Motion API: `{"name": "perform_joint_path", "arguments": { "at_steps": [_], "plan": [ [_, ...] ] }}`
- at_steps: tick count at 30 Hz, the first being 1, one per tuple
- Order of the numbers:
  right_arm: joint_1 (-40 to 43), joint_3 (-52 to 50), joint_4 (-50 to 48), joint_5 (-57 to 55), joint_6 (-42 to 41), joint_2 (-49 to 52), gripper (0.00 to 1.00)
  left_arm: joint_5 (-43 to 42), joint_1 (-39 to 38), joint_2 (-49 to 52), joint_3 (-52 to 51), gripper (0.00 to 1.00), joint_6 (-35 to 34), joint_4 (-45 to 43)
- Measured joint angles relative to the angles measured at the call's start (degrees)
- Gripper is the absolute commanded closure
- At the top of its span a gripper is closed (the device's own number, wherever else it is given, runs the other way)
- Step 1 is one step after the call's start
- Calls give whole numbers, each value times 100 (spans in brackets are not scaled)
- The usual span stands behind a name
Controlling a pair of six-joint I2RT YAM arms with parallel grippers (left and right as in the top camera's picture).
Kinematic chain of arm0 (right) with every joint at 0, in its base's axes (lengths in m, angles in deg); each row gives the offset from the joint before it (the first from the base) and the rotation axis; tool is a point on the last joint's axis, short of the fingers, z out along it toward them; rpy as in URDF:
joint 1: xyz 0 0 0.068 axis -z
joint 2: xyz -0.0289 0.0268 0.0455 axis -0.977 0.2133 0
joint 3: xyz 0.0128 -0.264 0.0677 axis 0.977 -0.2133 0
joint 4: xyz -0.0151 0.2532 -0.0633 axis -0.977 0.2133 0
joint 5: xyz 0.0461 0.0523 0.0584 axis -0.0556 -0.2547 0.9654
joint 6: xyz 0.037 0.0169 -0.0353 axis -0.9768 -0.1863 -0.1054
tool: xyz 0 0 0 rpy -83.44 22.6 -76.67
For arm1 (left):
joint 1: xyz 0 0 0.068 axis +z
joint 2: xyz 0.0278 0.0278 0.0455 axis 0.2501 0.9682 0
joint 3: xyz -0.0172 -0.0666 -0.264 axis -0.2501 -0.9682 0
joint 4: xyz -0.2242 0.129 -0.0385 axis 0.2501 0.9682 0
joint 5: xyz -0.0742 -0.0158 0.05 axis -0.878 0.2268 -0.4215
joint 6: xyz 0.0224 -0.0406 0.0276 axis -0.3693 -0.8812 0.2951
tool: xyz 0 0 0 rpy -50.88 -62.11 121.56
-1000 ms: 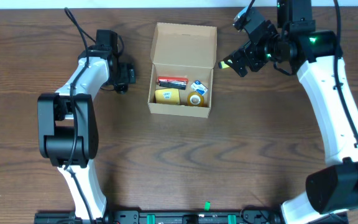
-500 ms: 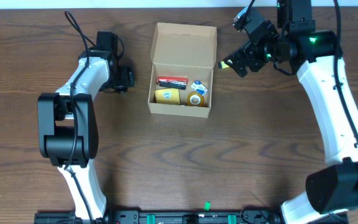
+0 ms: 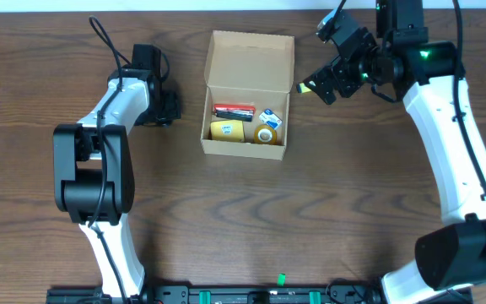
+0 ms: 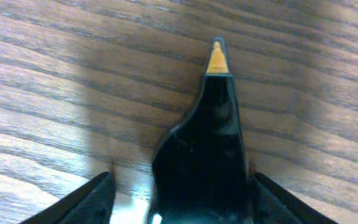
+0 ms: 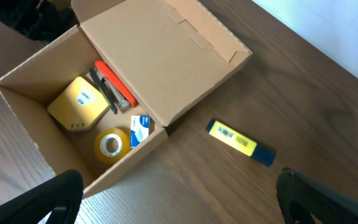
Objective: Pack container
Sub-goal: 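Lower the left gripper and grasp the black tape dispenser, then carry the tape dispenser right and lower it into the box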
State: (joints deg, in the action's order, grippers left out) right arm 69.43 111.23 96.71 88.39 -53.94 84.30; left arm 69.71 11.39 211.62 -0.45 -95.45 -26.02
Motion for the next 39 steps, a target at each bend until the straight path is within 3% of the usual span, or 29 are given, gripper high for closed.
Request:
{"name": "perform_joint_path", "arguments": {
  "at_steps": [11, 15, 17, 28, 39],
  "plan": [
    [0, 0, 0, 0, 0, 0, 1, 0, 0, 0, 0, 61, 13, -31],
    [0, 0, 0, -2, 0, 0, 1, 2, 0, 0, 0, 78, 13, -31],
    [0, 0, 0, -4, 0, 0, 1, 2, -2, 0, 0, 94, 15, -31],
    [0, 0, 13, -656, 4, 0, 1, -2, -2, -63, 184, 94, 201, 313],
    [28, 0, 632, -527, 249, -164, 1, 20, -649, -1405, 960, 94, 2337, 911]
  ]
}}
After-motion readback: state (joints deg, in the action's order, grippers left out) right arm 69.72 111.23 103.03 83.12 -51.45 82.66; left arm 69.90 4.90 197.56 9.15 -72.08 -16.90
